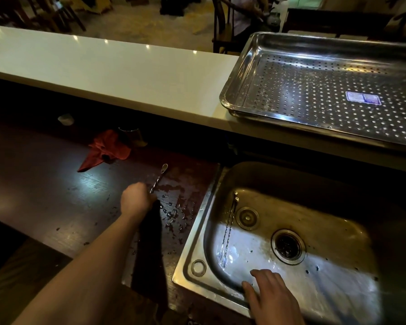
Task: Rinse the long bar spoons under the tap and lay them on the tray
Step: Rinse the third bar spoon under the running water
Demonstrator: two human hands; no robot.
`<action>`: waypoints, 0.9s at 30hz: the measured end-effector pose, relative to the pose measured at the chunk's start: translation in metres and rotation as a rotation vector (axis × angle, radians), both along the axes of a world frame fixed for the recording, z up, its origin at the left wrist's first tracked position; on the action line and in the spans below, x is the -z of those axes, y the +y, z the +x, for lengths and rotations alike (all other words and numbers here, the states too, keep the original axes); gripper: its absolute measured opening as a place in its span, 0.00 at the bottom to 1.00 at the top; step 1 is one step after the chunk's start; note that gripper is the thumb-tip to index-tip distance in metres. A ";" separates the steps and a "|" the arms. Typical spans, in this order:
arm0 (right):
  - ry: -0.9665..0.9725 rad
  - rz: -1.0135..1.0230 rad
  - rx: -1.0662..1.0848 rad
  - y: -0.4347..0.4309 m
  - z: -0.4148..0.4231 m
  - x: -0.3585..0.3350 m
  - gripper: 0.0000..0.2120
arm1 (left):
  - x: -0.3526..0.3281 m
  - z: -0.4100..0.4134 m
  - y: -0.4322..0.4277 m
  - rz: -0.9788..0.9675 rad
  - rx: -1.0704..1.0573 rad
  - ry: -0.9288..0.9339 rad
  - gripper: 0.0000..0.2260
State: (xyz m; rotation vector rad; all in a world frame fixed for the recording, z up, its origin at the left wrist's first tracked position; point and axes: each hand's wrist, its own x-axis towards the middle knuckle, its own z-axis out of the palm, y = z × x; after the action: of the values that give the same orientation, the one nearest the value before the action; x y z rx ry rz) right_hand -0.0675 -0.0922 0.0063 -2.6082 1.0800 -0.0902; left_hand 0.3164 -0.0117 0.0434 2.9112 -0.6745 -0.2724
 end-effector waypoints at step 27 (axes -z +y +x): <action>-0.216 0.566 0.341 -0.017 -0.030 -0.013 0.08 | -0.067 -0.225 -0.048 -0.312 0.574 0.022 0.04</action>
State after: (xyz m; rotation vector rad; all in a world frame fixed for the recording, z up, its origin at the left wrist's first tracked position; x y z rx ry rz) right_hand -0.0970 -0.1096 0.0196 -1.8587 1.2431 -0.1190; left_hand 0.0914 -0.0598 0.1106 2.3631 -1.3989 -0.2293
